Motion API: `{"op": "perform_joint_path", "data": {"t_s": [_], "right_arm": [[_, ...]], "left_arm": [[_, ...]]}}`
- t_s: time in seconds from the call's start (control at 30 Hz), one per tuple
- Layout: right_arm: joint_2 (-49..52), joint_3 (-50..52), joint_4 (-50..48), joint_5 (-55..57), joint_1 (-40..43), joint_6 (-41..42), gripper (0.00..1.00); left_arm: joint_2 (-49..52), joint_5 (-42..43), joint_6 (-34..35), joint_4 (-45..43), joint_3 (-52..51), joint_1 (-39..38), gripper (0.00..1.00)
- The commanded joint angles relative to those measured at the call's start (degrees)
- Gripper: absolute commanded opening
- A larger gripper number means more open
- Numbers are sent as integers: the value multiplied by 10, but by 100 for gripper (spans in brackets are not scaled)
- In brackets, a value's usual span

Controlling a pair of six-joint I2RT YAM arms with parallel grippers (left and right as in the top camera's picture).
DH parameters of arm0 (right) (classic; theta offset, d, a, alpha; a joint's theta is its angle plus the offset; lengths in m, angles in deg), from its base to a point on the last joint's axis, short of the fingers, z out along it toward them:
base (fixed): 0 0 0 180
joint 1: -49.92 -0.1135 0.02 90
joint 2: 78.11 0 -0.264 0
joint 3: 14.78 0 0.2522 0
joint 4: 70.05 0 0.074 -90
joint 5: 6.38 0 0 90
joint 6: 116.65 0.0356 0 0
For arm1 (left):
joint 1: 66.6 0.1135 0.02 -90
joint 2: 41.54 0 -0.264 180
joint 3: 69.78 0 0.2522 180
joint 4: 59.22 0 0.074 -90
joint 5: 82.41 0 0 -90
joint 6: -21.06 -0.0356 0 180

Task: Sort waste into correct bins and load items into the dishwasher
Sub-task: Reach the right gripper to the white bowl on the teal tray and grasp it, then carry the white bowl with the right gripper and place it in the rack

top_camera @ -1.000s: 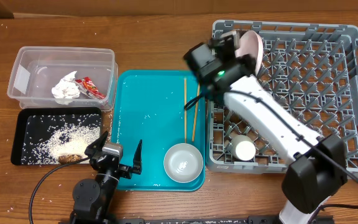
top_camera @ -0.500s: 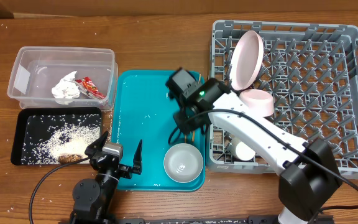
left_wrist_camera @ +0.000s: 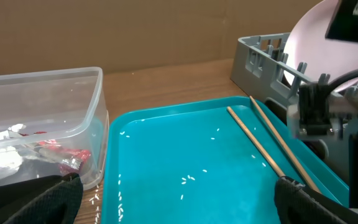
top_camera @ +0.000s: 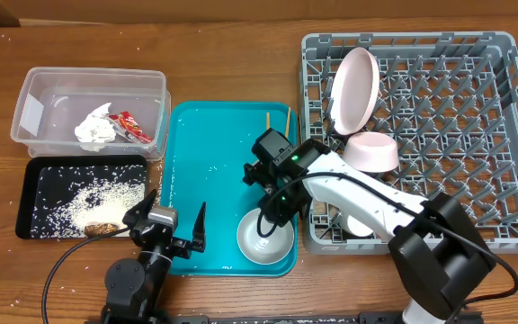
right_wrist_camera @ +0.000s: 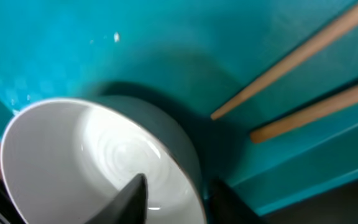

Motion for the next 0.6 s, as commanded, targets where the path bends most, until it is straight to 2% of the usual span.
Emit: {"op": "perform_joint_path", "data": {"t_s": [0.0,0.07,0.33,0.57], "right_arm": [[-7,4,-8,0,2,10,15],[-9,-1,-8,18,2,27,4],[-39,-121,64,69,3,80,4],[-106,-238,177,338,12,235,4]], "left_arm": [[-5,4,3,0,-2,-4,100],[-5,4,3,0,-2,-4,100],[-5,4,3,0,-2,-4,100],[-5,4,3,0,-2,-4,100]]}}
